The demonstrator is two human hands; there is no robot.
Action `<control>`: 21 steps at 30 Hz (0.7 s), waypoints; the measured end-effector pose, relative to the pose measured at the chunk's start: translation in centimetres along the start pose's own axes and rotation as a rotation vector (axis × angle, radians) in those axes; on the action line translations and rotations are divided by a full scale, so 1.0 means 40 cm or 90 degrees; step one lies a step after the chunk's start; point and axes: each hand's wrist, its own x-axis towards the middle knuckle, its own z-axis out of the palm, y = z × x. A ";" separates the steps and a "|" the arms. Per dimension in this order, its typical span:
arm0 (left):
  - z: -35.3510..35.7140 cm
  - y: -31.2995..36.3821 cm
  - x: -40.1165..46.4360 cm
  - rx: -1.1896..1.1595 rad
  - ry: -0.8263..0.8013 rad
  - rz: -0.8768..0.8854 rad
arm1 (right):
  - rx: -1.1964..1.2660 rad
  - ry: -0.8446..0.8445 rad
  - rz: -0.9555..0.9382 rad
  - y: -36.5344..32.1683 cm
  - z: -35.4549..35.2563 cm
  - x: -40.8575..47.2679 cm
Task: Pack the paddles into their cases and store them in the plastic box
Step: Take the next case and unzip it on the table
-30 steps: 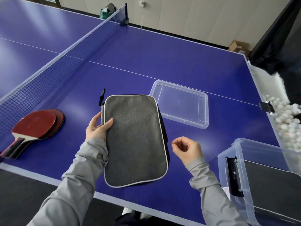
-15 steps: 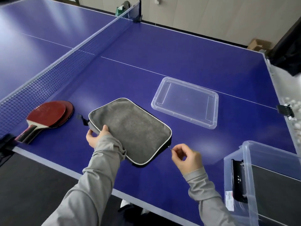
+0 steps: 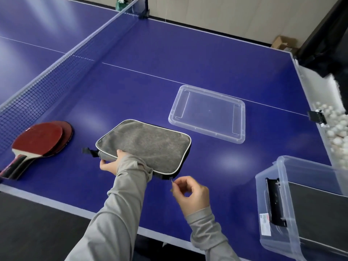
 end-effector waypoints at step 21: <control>0.075 0.176 0.381 0.248 -0.604 0.063 | 0.114 0.230 0.273 -0.042 0.137 0.135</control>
